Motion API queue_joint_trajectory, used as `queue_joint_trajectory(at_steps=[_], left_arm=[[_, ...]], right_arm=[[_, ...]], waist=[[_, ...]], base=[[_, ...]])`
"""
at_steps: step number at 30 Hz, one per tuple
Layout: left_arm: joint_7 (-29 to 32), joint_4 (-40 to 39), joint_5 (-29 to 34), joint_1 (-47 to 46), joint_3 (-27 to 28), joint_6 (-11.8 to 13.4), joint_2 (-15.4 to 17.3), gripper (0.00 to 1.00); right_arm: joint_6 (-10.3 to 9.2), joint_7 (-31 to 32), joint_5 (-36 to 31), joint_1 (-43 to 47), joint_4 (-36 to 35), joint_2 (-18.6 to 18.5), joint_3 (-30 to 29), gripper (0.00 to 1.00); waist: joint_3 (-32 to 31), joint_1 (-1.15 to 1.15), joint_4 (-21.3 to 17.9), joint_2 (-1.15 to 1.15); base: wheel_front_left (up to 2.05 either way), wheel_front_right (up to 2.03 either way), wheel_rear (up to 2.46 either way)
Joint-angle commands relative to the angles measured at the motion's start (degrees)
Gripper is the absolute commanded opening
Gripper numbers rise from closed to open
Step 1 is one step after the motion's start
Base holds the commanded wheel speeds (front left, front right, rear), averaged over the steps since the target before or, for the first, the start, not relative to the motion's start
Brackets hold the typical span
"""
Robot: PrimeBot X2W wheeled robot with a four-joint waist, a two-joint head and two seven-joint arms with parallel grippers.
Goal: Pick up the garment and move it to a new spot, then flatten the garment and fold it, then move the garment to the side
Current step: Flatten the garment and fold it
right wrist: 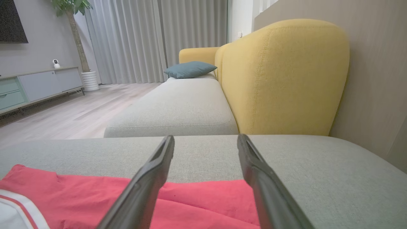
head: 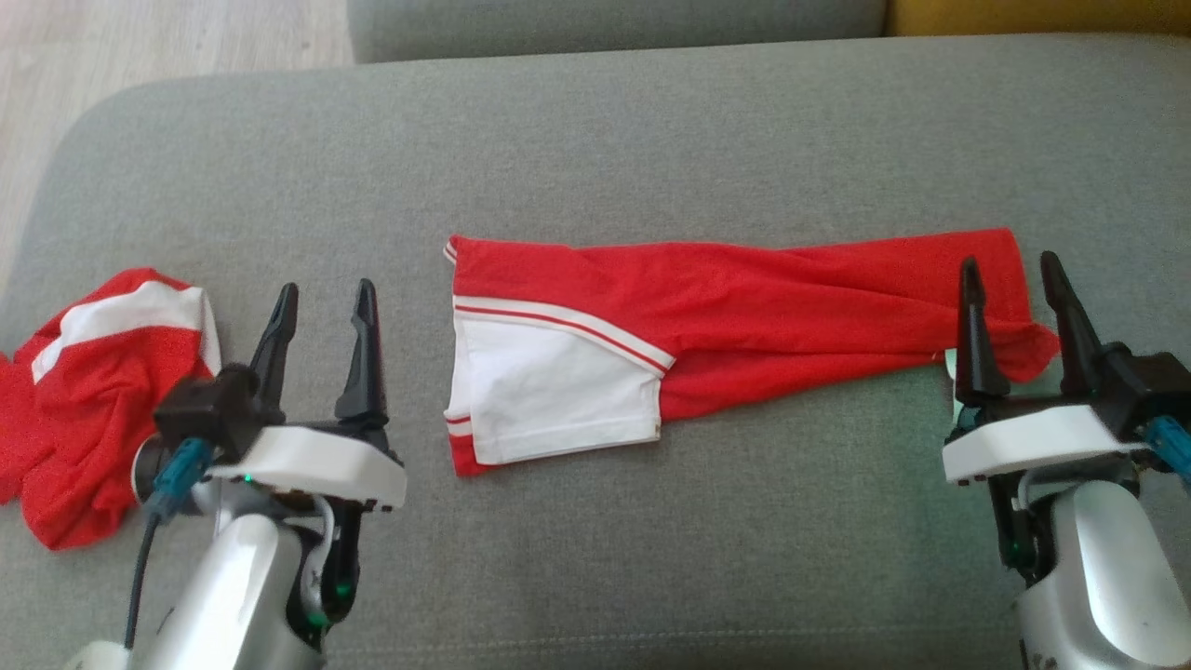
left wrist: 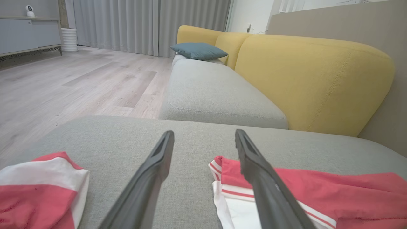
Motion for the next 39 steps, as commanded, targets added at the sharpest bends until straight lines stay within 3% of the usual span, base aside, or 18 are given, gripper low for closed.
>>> queue_joint_trajectory(at_steps=[1,5,12,21,31,32,33,39], left_arm=[[-0.3,-1.5,1.21,-2.12,4.17,-0.98,0.08,1.0],[-0.3,0.04,4.39,-1.05,6.94,-4.45,-2.08,1.0],[-0.3,2.35,8.22,-2.2,9.14,-9.48,-4.98,1.0],[-0.3,3.4,11.44,-3.9,12.96,-13.44,-6.72,1.0],[-0.3,3.65,13.71,-4.56,16.12,-15.27,-7.83,1.0],[-0.3,3.67,13.9,-4.64,16.38,-15.4,-7.9,1.0],[-0.3,3.69,14.08,-4.73,16.65,-15.53,-7.95,1.0],[-0.3,3.82,14.99,-4.85,17.88,-16.07,-8.15,1.0]], right_arm=[[-0.04,-0.88,-0.23,-1.01,-1.33,0.44,0.85,1.0],[-0.04,0.5,0.37,-2.25,1.01,0.7,-1.92,1.0],[-0.04,6.97,3.75,-9.41,9.54,0.78,-13.17,1.0],[-0.04,14.89,0.36,-19.09,22.59,0.79,-24.52,1.0],[-0.04,16.59,0.44,-22.09,29.17,0.79,-23.24,1.0],[-0.04,16.54,0.62,-22.23,29.52,0.79,-23.22,0.19],[-0.04,16.4,0.83,-22.37,29.81,0.79,-23.35,0.0],[-0.04,14.53,-0.3,-22.84,29.21,0.79,-26.73,0.0]], waist=[[0.38,0.0,0.2,0.0],[1.89,0.0,0.82,0.0],[5.87,0.0,2.55,0.0],[10.68,0.0,3.62,0.0],[12.3,0.0,2.69,0.0],[12.4,0.0,2.53,0.0],[12.46,0.0,2.37,0.0],[12.25,0.0,1.41,0.0]], base=[[0.0,0.0,0.0],[0.0,0.0,0.0],[0.0,0.0,0.0],[0.0,0.0,0.0],[0.0,0.0,0.0],[0.0,0.0,0.0],[0.0,0.0,0.0],[0.0,0.0,0.0]])
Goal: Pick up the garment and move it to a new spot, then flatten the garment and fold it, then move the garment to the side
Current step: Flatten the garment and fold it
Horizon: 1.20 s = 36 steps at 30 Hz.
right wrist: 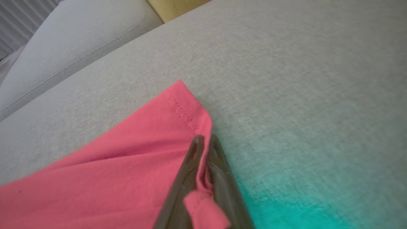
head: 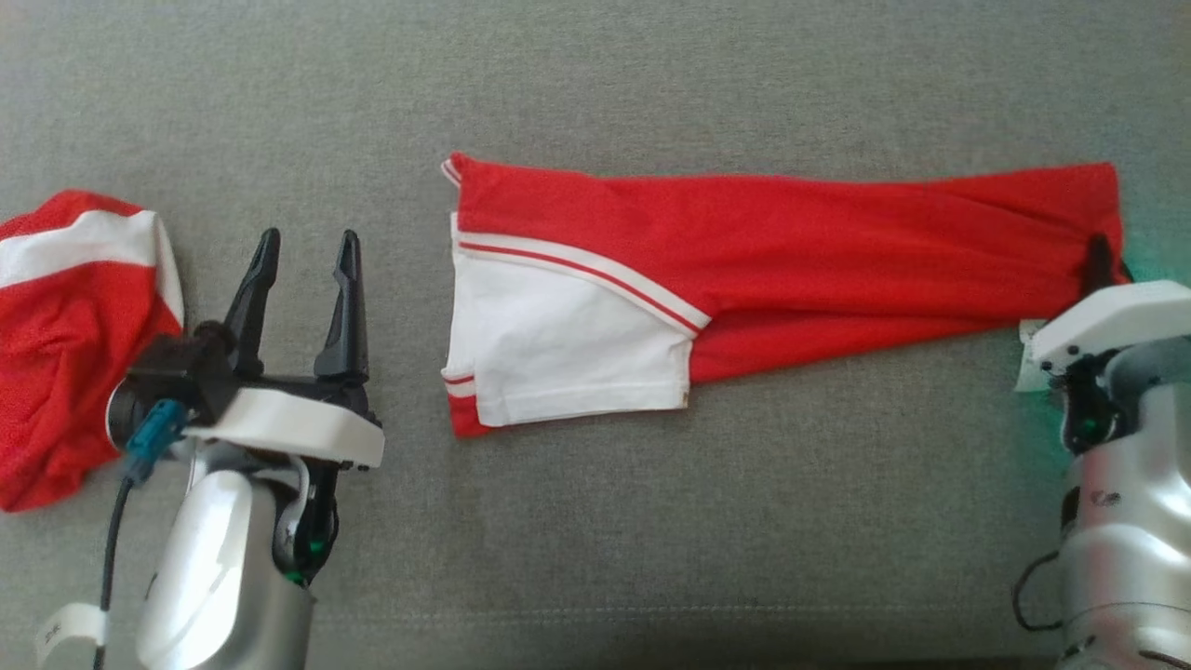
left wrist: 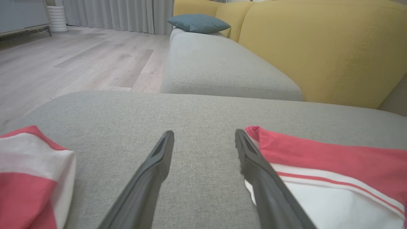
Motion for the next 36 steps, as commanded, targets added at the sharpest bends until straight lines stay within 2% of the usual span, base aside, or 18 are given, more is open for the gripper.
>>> queue_joint_trajectory(at_steps=[1,7,11,16,20,26,36], left_arm=[[-0.3,-1.68,0.4,-1.69,2.42,-0.25,0.56,1.0],[-0.3,-1.49,1.13,-1.6,2.68,-0.87,0.1,1.0],[-0.3,-1.16,1.31,-1.5,2.51,-1.21,-0.28,1.0],[-0.3,-0.3,1.29,-0.48,2.44,-1.38,-0.75,1.0],[-0.3,0.51,0.93,0.78,2.2,-1.24,-1.09,1.0],[-0.3,1.48,-0.16,3.08,1.31,-0.49,-1.36,1.0],[-0.3,1.6,-3.02,5.47,-2.15,1.79,-1.43,1.0]], right_arm=[[-0.05,-0.38,-0.62,0.05,-1.07,-0.43,0.01,0.0],[-0.05,-2.61,-9.21,-0.49,-5.32,-1.78,-10.81,0.0],[-0.05,-4.31,-15.07,-1.77,-8.67,-1.33,-17.74,0.0],[-0.05,-4.95,-16.01,-2.67,-8.58,-0.54,-17.29,0.0],[-0.05,-5.52,-11.75,-2.72,-5.7,-0.45,-11.66,0.0],[-0.05,-4.32,-0.95,-2.66,-3.15,-0.44,1.49,0.0],[-0.05,1.01,23.23,2.53,-10.66,-0.43,27.27,0.0]], waist=[[-0.13,0.0,-0.17,0.0],[-0.76,0.0,-0.62,0.0],[-1.62,0.0,-0.32,0.0],[-4.12,0.0,0.0,0.0],[-7.21,0.0,0.14,0.0],[-12.13,0.0,-0.06,0.0],[-16.46,0.0,1.12,0.0]], base=[[0.0,0.0,0.0],[0.0,0.0,0.0],[0.0,0.0,0.0],[0.0,0.0,0.0],[0.0,0.0,0.0],[0.0,0.0,0.0],[0.0,0.0,0.0]])
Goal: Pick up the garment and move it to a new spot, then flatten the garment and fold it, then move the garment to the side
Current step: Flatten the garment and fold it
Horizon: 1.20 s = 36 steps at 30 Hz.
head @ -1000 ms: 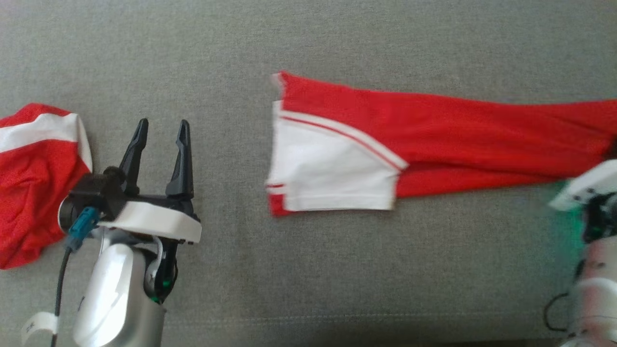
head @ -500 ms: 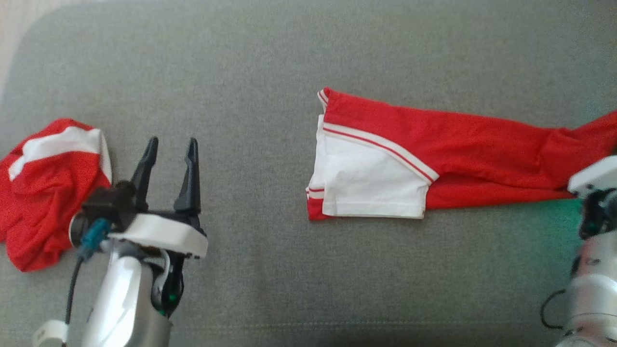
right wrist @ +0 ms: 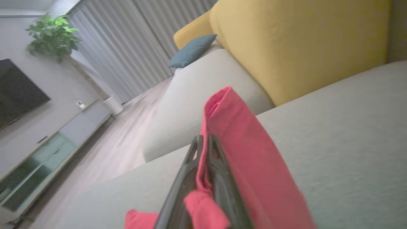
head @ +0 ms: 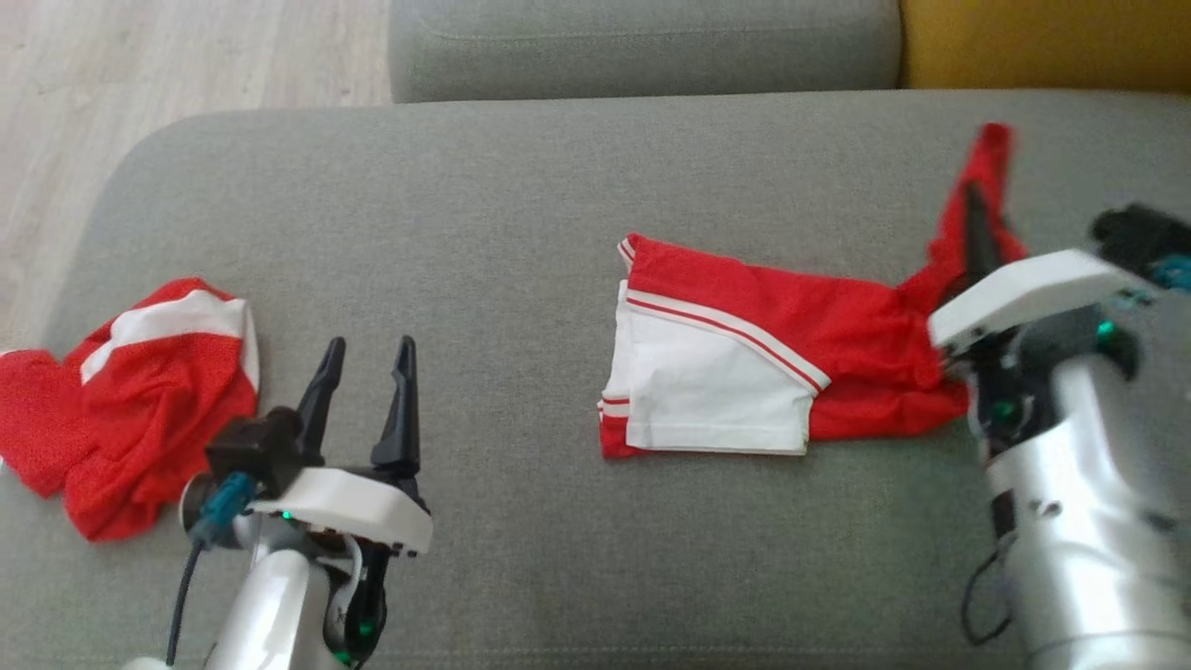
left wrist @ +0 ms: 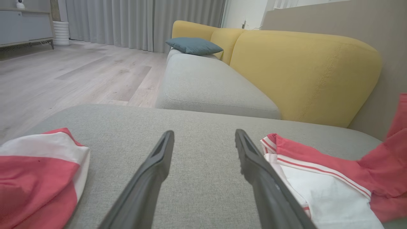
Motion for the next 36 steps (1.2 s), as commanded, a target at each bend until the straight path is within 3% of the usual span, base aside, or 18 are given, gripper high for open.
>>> queue_joint_trajectory(at_steps=[1,9,17,21,24,29,30,31,36], left_arm=[[-0.3,-2.04,-0.59,-1.08,1.36,0.43,0.42,1.0],[-0.3,-2.27,-1.25,-1.44,0.47,0.84,0.42,1.0],[-0.3,-1.62,-2.17,-2.55,-1.68,0.78,0.42,1.0],[-0.3,-1.44,-2.59,-3.25,-2.4,0.83,0.42,1.0],[-0.3,-1.3,-2.78,-3.54,-2.56,0.9,0.41,1.0],[-0.3,-1.14,-2.98,-3.81,-2.5,0.97,0.41,1.0],[-0.3,-1.09,-3.02,-3.83,-2.52,1.02,0.41,1.0],[-0.3,-1.06,-3.05,-3.84,-2.5,1.07,0.41,1.0],[-0.3,-0.75,-2.95,-3.68,-2.08,1.3,0.41,1.0]], right_arm=[[-0.05,0.22,3.77,0.26,-3.11,-0.06,4.95,0.0],[-0.05,-4.61,16.46,2.97,-3.69,-0.05,20.44,0.0],[-0.05,-15.43,31.67,-1.46,6.89,-0.05,35.61,0.0],[-0.05,-17.78,38.39,-4.3,11.41,-0.05,41.87,0.0],[-0.05,-18.24,42.43,-6.14,13.73,-0.05,45.83,0.0],[-0.05,-18.3,43.98,-7.93,16.28,-0.05,47.72,0.0],[-0.05,-18.3,44.07,-7.93,16.41,-0.05,48.41,0.3],[-0.05,-18.3,44.4,-7.75,16.0,-0.05,49.32,1.0],[-0.05,-18.31,48.35,-6.5,10.93,-0.05,56.13,1.0]], waist=[[-0.44,0.0,0.71,0.0],[0.46,0.0,3.21,0.0],[2.47,0.0,7.21,0.0],[3.67,0.0,9.01,0.0],[4.32,0.0,9.99,0.0],[4.89,0.0,10.82,0.0],[4.9,0.0,10.88,0.0],[4.87,0.0,10.89,0.0],[4.15,0.0,9.8,0.0]], base=[[0.0,0.0,0.0],[0.0,0.0,0.0],[0.0,0.0,0.0],[0.0,0.0,0.0],[0.0,0.0,0.0],[0.0,0.0,0.0],[0.0,0.0,0.0],[0.0,0.0,0.0],[0.0,0.0,0.0]])
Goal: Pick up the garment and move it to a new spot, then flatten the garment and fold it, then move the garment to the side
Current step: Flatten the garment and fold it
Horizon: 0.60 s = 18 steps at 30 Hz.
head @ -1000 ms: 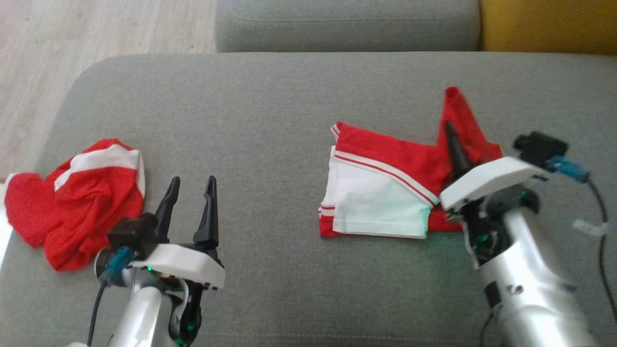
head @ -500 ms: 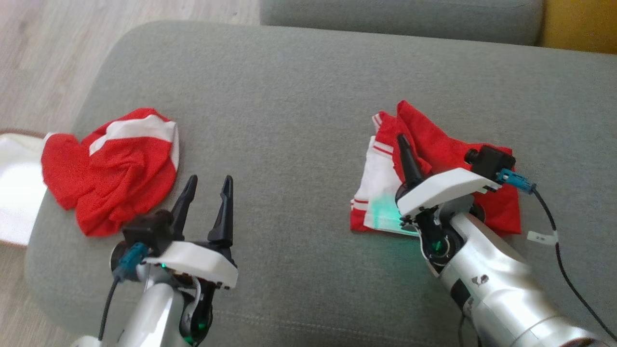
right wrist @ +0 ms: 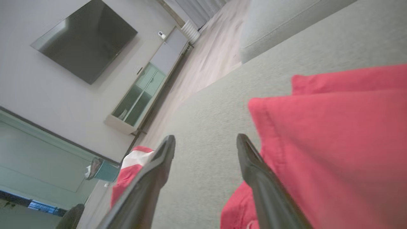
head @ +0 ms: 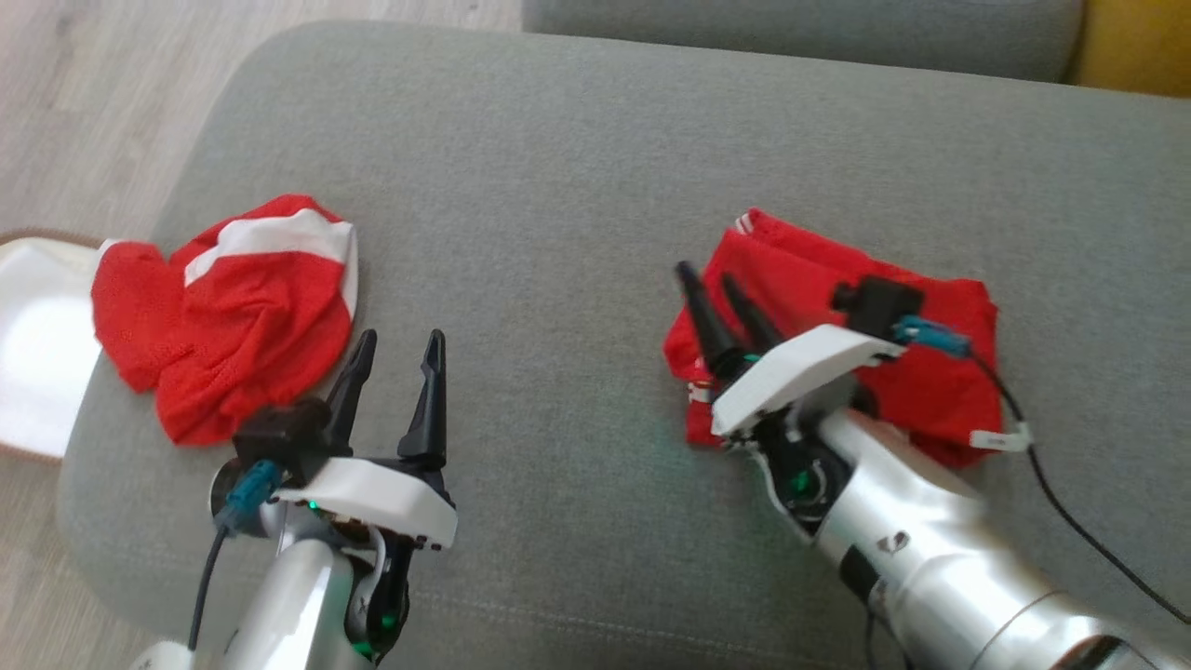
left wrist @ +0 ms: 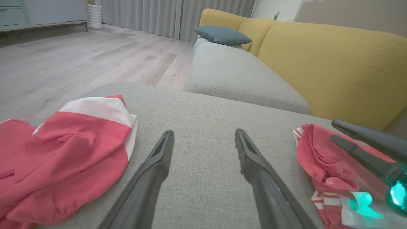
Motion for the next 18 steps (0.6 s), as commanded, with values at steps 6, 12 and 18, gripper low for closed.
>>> queue_joint_trajectory(at_steps=[6,12,18], left_arm=[[-0.3,-1.96,-0.19,-1.67,2.83,0.6,0.45,1.0],[-0.3,-4.62,0.35,-1.2,3.95,0.98,0.45,1.0],[-0.3,-6.11,0.35,-0.99,4.75,1.26,0.45,1.0]], right_arm=[[-0.04,-0.78,0.05,-3.0,-2.28,1.07,1.81,1.0],[-0.04,-0.78,-18.19,-5.0,1.34,1.07,-9.73,1.0],[-0.04,-0.78,-40.61,-0.23,-2.89,-0.06,-26.5,1.0]], waist=[[-2.09,0.0,-4.15,0.0],[-2.76,0.0,-7.87,0.0],[-3.04,0.0,-9.96,0.0]], base=[[0.0,0.0,0.0],[0.0,0.0,0.0],[0.0,0.0,0.0]])
